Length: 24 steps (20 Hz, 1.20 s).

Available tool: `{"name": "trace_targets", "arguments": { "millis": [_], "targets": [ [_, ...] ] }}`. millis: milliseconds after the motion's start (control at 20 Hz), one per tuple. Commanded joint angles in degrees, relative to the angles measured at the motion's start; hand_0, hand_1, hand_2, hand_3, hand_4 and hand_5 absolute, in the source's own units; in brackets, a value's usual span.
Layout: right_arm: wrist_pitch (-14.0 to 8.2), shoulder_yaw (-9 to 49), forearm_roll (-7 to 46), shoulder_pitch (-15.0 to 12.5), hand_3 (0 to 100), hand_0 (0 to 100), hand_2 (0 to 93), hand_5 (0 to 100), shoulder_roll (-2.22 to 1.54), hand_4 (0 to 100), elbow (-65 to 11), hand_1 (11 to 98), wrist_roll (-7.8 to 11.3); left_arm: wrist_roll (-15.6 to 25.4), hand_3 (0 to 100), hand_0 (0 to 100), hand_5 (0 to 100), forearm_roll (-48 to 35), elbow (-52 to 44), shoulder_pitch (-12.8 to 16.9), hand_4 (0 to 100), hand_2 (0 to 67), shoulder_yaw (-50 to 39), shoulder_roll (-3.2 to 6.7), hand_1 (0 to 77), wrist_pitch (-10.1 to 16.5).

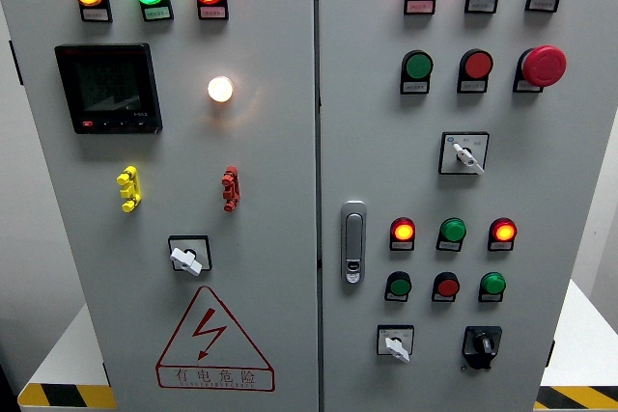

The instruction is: Trip black knob to open circuit

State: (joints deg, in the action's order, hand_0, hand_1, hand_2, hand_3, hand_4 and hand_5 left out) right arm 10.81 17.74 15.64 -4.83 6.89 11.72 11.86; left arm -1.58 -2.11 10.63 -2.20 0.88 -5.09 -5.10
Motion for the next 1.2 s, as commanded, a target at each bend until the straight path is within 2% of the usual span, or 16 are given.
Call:
{"name": "trace_targets", "arguments": {
  "millis": [0,400,1050,1150],
  "targets": [
    [0.00,-0.07,0.00,0.00,11,74,2.1,17,-0.03,5,-0.21,34.2,-0.09,0.00,26,0,9,0.00,0.00,0.00,10,19.5,0.00,-0.01,0.0,0.00],
    [0.00,-1.13,0.00,0.00,10,74,2.0,16,-0.03,4,-0.29,33.7,-0.26,0.00,26,0,9,0.00,0.00,0.00,10,19.5,0.00,-0.01,0.0,0.00],
    [0.09,-0.51,0.09,0.35,10,73,1.9,15,-0.03,4,-1.35,33.5,-3.95,0.00,26,0,9,0.00,0.00,0.00,10,19.5,0.00,-0.01,0.0,0.00],
    [0.09,-0.34,0.09,0.96,10,73,1.9,15,-0.12,4,-1.53,33.4,-4.48,0.00,26,0,9,0.00,0.00,0.00,10,19.5,0.00,-0.01,0.0,0.00]
  ]
}}
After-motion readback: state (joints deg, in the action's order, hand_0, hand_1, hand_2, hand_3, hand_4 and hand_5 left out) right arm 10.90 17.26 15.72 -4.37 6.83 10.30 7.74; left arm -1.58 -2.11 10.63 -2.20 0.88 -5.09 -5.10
